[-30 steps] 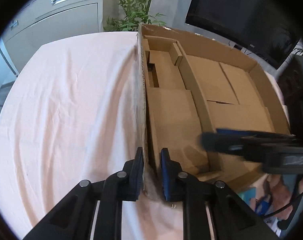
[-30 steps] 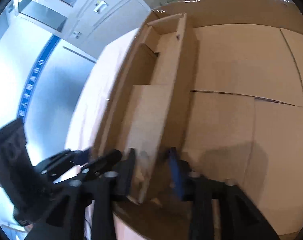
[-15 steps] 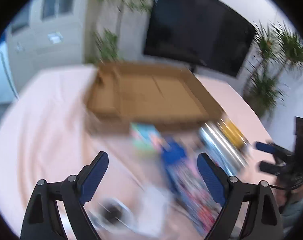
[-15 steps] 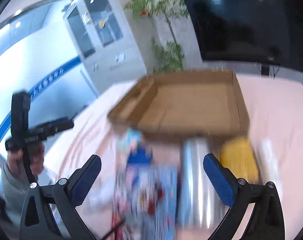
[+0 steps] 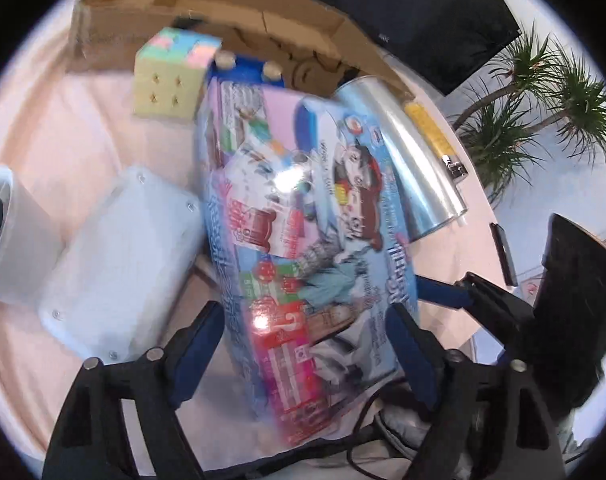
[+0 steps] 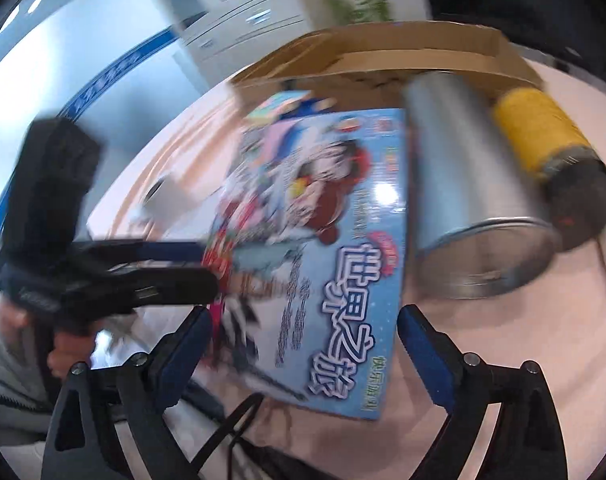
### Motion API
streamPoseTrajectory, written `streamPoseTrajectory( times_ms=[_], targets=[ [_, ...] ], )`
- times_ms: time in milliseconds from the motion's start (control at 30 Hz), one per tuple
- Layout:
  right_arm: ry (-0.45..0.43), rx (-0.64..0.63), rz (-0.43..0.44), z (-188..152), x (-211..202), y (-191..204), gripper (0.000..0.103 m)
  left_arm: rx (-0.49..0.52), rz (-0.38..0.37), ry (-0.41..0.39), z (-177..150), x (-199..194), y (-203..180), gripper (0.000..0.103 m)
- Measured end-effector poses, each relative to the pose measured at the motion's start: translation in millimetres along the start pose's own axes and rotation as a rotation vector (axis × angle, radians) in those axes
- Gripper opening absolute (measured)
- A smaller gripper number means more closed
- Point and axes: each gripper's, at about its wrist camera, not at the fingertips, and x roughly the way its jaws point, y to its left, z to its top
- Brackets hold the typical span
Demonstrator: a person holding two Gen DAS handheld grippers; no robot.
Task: Organize rigid objects
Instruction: 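Grasp the colourful game box with the right gripper and lift it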
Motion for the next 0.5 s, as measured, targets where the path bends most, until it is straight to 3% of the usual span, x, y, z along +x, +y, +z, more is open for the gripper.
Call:
streamPoseTrajectory(
  times_ms=[167, 300, 433, 500],
  targets=[
    [0.012, 0.059, -0.017, 0.5, 7.9, -4.9, 0.094, 0.006, -0.007, -0.006, -2.5, 6.2, 2.3, 0.072],
    [0.01, 0.02, -0.119, 7.3, 16.0, 9.4, 0.092, 0.035, 0.042, -0.04, -7.7, -5.9, -1.8, 0.071],
    [-0.077, 0.049, -0.118, 15.6, -0.5, 24.1, 0.091, 0.117, 0.098, -0.173, -3.6, -48.8, -26.0, 0.069],
    [-0.173, 0.022, -0.16, 31.7, -21.2, 41.0, 0.091, 0.17, 0.117, -0.252, 7.7, -73.7, -39.5, 0.069]
  ],
)
